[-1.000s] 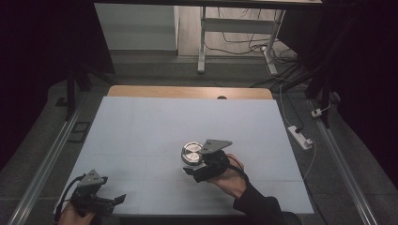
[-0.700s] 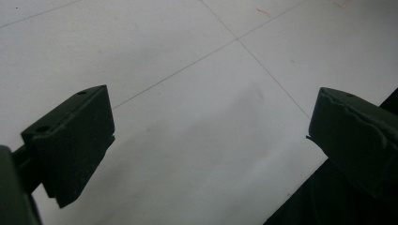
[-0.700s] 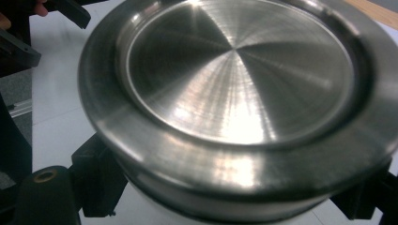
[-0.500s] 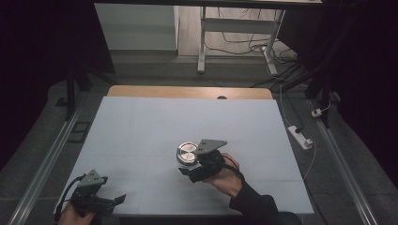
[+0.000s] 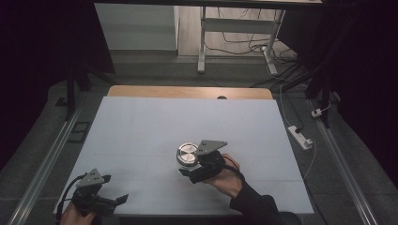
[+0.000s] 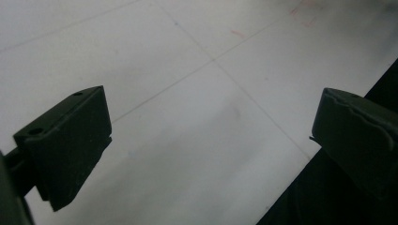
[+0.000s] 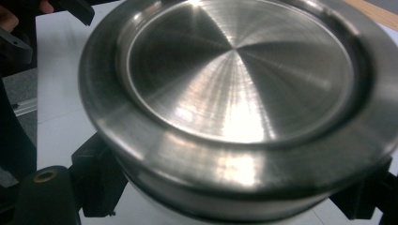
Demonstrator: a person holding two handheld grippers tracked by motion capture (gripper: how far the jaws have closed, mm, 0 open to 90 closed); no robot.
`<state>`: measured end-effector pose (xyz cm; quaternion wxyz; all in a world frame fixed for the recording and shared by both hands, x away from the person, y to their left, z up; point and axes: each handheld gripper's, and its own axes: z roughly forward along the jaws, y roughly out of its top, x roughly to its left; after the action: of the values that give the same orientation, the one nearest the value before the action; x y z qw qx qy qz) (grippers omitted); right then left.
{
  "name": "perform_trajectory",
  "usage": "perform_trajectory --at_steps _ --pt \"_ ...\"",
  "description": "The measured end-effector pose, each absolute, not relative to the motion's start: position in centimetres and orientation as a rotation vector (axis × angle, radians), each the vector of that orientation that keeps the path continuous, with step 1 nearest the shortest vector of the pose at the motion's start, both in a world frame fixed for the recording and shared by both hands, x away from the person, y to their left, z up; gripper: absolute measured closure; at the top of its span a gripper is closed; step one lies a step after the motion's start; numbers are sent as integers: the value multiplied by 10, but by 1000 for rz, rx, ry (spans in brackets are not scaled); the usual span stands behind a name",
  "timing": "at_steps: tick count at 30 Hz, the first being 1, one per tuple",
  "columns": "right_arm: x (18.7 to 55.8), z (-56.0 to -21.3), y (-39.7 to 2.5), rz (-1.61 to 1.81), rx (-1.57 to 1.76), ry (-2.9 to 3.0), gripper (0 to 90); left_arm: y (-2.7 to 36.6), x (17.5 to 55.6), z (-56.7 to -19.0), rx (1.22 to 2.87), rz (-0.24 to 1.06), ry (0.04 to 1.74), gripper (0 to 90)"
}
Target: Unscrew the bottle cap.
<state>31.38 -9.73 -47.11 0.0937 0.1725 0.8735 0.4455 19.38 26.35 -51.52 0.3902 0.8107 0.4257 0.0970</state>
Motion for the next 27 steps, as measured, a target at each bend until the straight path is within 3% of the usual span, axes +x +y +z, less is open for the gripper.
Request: perform_trajectory --at_steps 14,27 --pt "311 -471 -96 1329 488 2599 145 231 216 -507 2103 209 845 0" --pt "308 -470 -95 1343 468 2597 144 208 246 -483 2069 145 786 0"
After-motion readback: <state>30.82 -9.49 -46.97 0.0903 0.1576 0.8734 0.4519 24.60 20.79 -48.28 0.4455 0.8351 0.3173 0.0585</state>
